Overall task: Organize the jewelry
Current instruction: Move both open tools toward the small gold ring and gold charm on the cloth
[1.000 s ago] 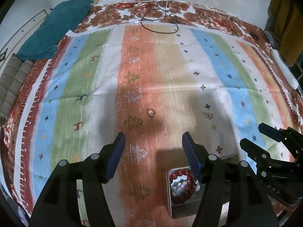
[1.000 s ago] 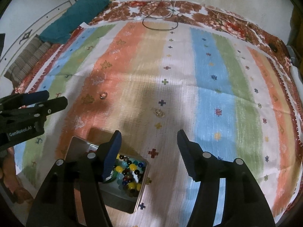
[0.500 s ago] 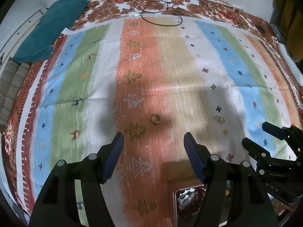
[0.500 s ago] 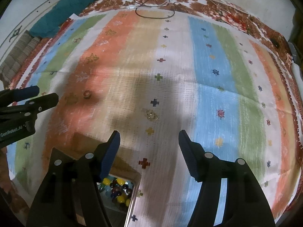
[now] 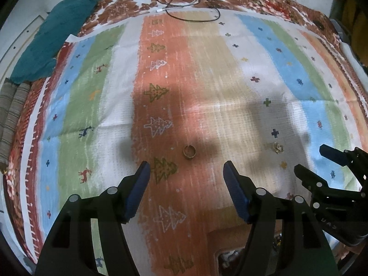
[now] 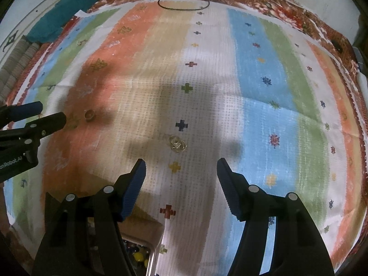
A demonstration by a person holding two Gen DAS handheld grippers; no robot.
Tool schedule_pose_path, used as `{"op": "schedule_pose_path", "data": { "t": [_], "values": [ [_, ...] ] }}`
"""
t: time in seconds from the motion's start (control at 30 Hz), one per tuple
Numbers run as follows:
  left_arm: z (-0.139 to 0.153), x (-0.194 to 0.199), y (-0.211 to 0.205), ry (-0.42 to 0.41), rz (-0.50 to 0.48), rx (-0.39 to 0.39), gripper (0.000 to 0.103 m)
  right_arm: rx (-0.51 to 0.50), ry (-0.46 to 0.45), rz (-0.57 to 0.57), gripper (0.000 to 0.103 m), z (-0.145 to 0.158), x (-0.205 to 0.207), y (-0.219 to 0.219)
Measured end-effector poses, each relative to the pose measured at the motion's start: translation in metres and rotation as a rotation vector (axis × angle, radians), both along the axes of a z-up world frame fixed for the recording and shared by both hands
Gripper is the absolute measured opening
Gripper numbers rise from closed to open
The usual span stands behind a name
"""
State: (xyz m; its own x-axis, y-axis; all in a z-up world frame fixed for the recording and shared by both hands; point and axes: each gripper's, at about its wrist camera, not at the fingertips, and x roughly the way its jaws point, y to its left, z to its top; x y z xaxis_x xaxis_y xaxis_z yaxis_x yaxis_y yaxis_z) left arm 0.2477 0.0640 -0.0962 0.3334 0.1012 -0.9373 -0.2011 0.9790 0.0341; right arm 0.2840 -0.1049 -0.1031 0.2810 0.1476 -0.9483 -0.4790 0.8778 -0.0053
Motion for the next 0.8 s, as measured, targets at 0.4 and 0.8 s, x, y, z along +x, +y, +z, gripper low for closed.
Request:
{"op": "schedule_pose_path", "data": {
  "t": [0.4,0.8],
  "values": [
    [-0.031,0.019,0.009,0.067,-0.001,-0.007,0.066,-0.020,0.045,-0.004,0.064,-0.020,0.017,0.008],
    [-0.058,0.036,0.016,0.114,-0.002,-0.028,0.060,-0.052,0.077,0.012,0.061,-0.039,0.032,0.018]
  ]
}}
